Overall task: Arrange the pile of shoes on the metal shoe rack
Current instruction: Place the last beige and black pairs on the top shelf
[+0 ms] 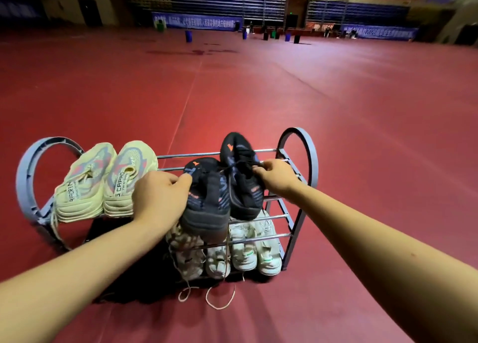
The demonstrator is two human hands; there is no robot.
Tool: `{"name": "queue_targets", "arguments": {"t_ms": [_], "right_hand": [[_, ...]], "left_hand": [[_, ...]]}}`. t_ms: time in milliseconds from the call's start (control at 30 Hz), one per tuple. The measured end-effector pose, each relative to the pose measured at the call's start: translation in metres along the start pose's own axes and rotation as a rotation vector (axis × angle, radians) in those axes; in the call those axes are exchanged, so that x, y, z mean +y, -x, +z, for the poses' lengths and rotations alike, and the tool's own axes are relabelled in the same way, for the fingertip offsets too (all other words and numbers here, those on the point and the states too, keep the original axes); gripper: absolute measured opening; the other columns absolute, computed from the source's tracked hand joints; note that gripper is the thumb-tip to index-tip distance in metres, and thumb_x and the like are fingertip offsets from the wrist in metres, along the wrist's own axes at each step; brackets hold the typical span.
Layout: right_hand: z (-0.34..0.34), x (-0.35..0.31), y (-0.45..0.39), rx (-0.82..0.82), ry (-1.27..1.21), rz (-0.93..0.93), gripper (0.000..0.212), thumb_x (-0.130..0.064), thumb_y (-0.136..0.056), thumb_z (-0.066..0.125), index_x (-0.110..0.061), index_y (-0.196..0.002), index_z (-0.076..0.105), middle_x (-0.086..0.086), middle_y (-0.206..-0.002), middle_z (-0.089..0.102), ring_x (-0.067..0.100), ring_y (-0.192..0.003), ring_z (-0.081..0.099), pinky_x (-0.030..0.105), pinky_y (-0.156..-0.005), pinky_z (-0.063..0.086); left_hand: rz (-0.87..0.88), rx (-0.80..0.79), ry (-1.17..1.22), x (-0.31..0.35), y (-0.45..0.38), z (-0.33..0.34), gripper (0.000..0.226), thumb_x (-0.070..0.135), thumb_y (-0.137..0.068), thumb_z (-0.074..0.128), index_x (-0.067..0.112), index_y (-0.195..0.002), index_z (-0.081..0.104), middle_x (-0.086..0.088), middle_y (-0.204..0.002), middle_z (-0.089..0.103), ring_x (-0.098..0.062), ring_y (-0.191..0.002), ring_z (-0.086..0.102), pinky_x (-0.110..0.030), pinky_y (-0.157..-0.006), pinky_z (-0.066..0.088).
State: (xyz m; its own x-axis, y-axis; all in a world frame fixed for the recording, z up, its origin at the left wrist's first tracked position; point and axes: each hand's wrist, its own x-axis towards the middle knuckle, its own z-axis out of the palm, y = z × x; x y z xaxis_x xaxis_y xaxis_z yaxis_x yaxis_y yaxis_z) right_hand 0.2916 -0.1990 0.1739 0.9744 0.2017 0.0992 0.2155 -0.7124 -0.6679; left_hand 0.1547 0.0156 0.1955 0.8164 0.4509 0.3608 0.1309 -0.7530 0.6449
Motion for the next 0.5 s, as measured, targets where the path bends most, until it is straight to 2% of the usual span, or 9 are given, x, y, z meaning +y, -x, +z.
{"name": "queue_targets", "arguments": {"t_ms": [67, 167, 233, 300, 333, 400, 433, 500], "right_hand": [[0.002, 0.011, -0.002, 0.093, 0.005, 0.014, 0.04, -0.032, -0.095, 0.058, 0.002, -0.074, 0.062, 0.02, -0.069, 0.062, 0.032, -0.067, 0.055, 0.041, -0.064, 0.045], [0.001, 0.016, -0.005, 0.218, 0.059, 0.026, 0.042, -0.036, -0.093, 0.06, -0.006, -0.065, 0.054, 0.015, -0.064, 0.056, 0.032, -0.066, 0.05, 0.038, -0.059, 0.034], [0.002, 0.019, -0.006, 0.259, 0.039, 0.034, 0.043, -0.036, -0.092, 0.061, -0.004, -0.066, 0.053, 0.015, -0.063, 0.058, 0.034, -0.068, 0.053, 0.038, -0.06, 0.037], [0.005, 0.023, -0.004, 0.255, 0.037, 0.052, 0.04, -0.036, -0.091, 0.06, 0.0, -0.074, 0.059, 0.017, -0.07, 0.065, 0.036, -0.076, 0.061, 0.04, -0.068, 0.046], [0.006, 0.024, -0.002, 0.244, 0.033, 0.059, 0.036, -0.037, -0.091, 0.059, -0.003, -0.079, 0.062, 0.015, -0.074, 0.067, 0.035, -0.081, 0.063, 0.04, -0.072, 0.049], [-0.002, 0.02, 0.006, 0.206, -0.031, 0.058, 0.031, -0.042, -0.089, 0.061, -0.011, -0.092, 0.063, 0.007, -0.086, 0.071, 0.028, -0.087, 0.066, 0.04, -0.079, 0.052], [-0.008, 0.017, 0.011, 0.167, -0.108, 0.05, 0.033, -0.045, -0.087, 0.063, -0.015, -0.1, 0.061, 0.003, -0.094, 0.072, 0.023, -0.09, 0.067, 0.039, -0.08, 0.052], [-0.021, 0.008, 0.025, 0.028, -0.241, 0.016, 0.046, -0.049, -0.086, 0.068, -0.022, -0.12, 0.056, -0.003, -0.111, 0.068, 0.016, -0.097, 0.066, 0.034, -0.082, 0.049]], "left_hand": [[-0.016, 0.026, 0.04, 0.0, -0.009, 0.012, 0.053, 0.028, -0.084, 0.057, 0.009, -0.042, 0.03, -0.007, -0.049, 0.02, -0.029, -0.05, 0.025, -0.036, -0.049, 0.024], [-0.061, 0.056, 0.067, 0.0, -0.022, 0.025, 0.053, 0.026, -0.085, 0.057, 0.008, -0.042, 0.031, -0.008, -0.05, 0.022, -0.029, -0.05, 0.024, -0.037, -0.05, 0.023], [-0.105, 0.042, 0.038, -0.004, -0.034, 0.034, 0.051, 0.025, -0.085, 0.057, 0.009, -0.043, 0.033, -0.008, -0.047, 0.025, -0.029, -0.048, 0.028, -0.035, -0.049, 0.023], [-0.183, -0.002, -0.014, -0.011, -0.043, 0.044, 0.047, 0.025, -0.084, 0.057, 0.009, -0.044, 0.039, -0.015, -0.049, 0.039, -0.031, -0.052, 0.04, -0.033, -0.051, 0.029], [-0.212, -0.043, -0.039, -0.016, -0.045, 0.05, 0.044, 0.027, -0.086, 0.057, 0.009, -0.048, 0.045, -0.021, -0.058, 0.052, -0.033, -0.058, 0.048, -0.032, -0.056, 0.034], [-0.207, -0.101, -0.073, -0.022, -0.041, 0.057, 0.04, 0.04, -0.094, 0.05, 0.013, -0.066, 0.061, -0.019, -0.085, 0.07, -0.035, -0.075, 0.057, -0.033, -0.065, 0.04], [-0.18, -0.112, -0.072, -0.023, -0.036, 0.058, 0.041, 0.048, -0.096, 0.044, 0.016, -0.084, 0.067, -0.016, -0.1, 0.071, -0.034, -0.085, 0.059, -0.035, -0.07, 0.042], [-0.138, -0.172, -0.005, -0.022, -0.026, 0.055, 0.058, 0.063, -0.093, 0.04, 0.02, -0.126, 0.059, -0.01, -0.125, 0.062, -0.033, -0.11, 0.058, -0.039, -0.086, 0.044]]}}
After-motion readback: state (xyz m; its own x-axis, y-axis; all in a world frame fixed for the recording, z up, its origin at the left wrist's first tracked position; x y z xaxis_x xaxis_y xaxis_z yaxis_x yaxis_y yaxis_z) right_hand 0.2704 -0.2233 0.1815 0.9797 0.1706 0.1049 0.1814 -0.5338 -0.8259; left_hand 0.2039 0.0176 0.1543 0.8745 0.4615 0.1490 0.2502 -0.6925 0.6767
